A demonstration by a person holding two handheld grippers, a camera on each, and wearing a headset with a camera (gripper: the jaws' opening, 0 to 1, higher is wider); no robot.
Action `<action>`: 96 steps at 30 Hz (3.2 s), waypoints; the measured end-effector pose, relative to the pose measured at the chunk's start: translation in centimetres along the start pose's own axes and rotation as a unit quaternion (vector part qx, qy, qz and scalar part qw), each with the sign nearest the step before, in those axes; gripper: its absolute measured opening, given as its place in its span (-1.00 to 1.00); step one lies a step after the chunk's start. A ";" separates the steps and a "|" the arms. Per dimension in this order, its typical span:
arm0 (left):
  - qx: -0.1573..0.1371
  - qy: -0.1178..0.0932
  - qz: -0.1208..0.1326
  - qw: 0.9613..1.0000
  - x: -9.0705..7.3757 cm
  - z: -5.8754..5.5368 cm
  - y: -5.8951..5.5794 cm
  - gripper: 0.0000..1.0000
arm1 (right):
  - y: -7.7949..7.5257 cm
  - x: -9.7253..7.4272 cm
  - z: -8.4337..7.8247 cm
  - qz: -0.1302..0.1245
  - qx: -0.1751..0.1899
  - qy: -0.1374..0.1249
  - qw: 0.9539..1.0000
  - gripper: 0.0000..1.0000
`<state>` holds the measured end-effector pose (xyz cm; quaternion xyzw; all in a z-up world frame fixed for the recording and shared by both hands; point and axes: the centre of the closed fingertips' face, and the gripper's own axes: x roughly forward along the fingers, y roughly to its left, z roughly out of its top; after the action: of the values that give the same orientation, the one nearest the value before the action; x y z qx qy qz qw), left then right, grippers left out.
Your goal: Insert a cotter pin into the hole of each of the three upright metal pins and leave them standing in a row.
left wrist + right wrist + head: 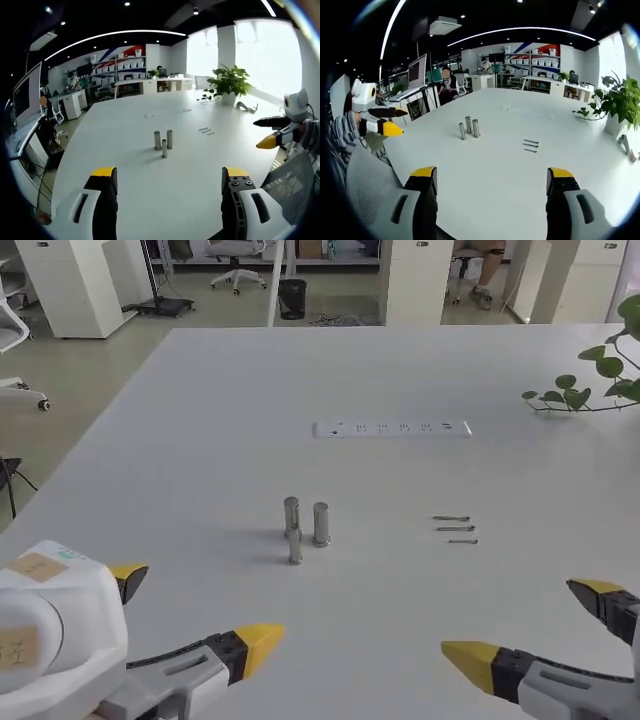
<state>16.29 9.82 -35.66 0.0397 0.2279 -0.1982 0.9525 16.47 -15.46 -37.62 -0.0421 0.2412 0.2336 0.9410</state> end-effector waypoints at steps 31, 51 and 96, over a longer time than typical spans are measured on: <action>0.008 -0.008 -0.026 1.000 4.6 0.7 1.0 0.08 | -0.3 0.6 1.7 0.016 0.031 -0.014 0.999 0.68; 0.025 0.013 -0.090 0.996 15.0 0.1 1.1 -0.23 | -1.0 4.2 1.4 0.028 0.036 0.023 0.999 0.51; 0.107 0.013 -0.188 0.976 19.7 -1.2 -2.3 -0.89 | -2.7 6.5 0.5 0.023 0.072 0.049 0.996 0.33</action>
<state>31.01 0.87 -45.53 0.1004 0.2211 -0.3961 0.8855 22.95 -15.10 -40.33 0.0195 0.3042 0.2352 0.9229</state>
